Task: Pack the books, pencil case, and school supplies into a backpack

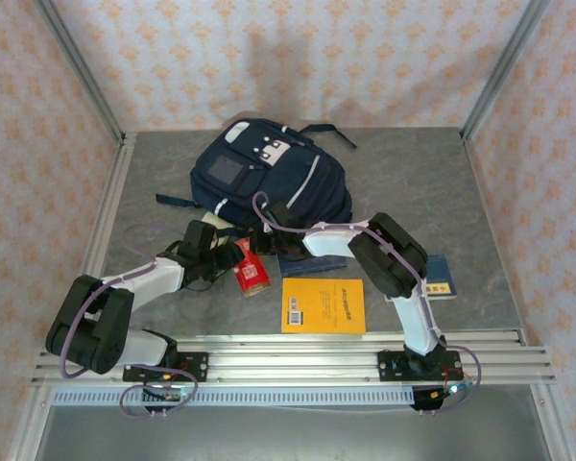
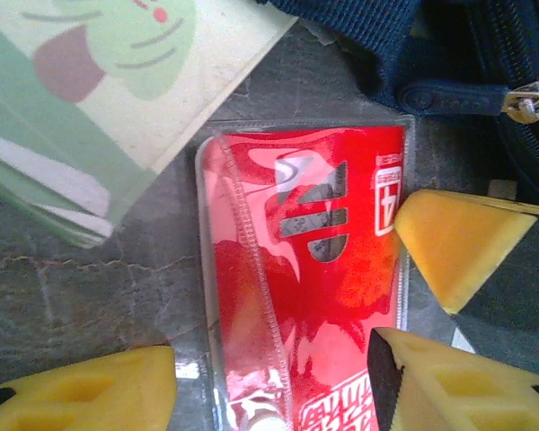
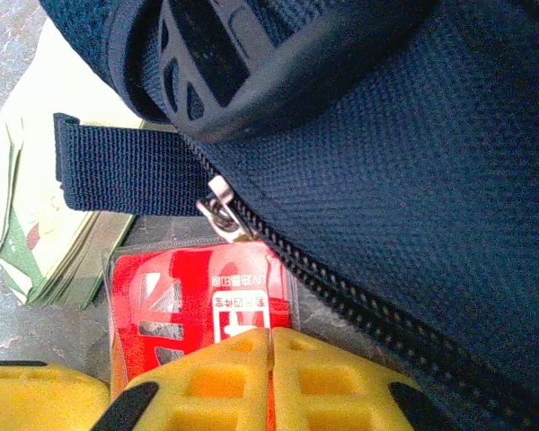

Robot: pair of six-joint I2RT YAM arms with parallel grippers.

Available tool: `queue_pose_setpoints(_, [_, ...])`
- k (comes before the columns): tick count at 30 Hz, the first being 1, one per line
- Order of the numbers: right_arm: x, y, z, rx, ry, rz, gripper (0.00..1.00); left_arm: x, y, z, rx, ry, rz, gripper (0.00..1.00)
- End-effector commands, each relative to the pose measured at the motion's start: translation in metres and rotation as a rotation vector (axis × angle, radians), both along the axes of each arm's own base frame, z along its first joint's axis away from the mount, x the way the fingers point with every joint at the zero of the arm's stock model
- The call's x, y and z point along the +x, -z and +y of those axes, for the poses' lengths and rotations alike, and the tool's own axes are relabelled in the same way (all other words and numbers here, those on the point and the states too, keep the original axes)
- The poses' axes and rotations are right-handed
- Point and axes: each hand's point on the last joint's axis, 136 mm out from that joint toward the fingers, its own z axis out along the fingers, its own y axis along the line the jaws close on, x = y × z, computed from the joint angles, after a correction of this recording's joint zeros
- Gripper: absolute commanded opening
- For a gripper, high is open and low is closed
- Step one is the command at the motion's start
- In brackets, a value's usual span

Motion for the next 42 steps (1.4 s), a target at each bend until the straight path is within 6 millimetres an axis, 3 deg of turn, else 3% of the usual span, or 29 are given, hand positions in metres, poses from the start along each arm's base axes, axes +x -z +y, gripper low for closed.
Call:
queue_pose_setpoints(1, [-0.013,0.034,-0.005,-0.036,-0.003,0.123,0.08,0.032,-0.029,-0.021,-0.097,0.032,-0.181,0.59])
queue_pose_setpoints(8, [-0.021,0.038,0.003,0.008,-0.026,0.189,0.08,0.032,-0.034,-0.020,-0.111,0.020,-0.196,0.59])
queue_pose_setpoints(19, [-0.015,0.041,-0.002,0.031,0.007,0.220,0.08,0.028,-0.080,-0.015,-0.132,0.000,-0.316,0.60])
queue_pose_setpoints(29, [-0.015,0.043,-0.003,0.034,0.013,0.229,0.08,0.023,-0.039,-0.015,-0.099,0.011,-0.202,0.58])
queue_pose_setpoints(33, [-0.015,0.043,-0.003,0.036,0.014,0.230,0.08,0.022,-0.034,-0.013,-0.081,0.013,-0.186,0.45])
queue_pose_setpoints(39, [-0.013,0.042,-0.004,0.041,0.019,0.224,0.08,0.021,-0.037,-0.009,-0.049,0.015,-0.183,0.12])
queue_pose_setpoints(42, [-0.010,0.042,-0.008,0.039,0.037,0.216,0.08,0.020,-0.040,-0.007,-0.037,0.021,-0.186,0.06])
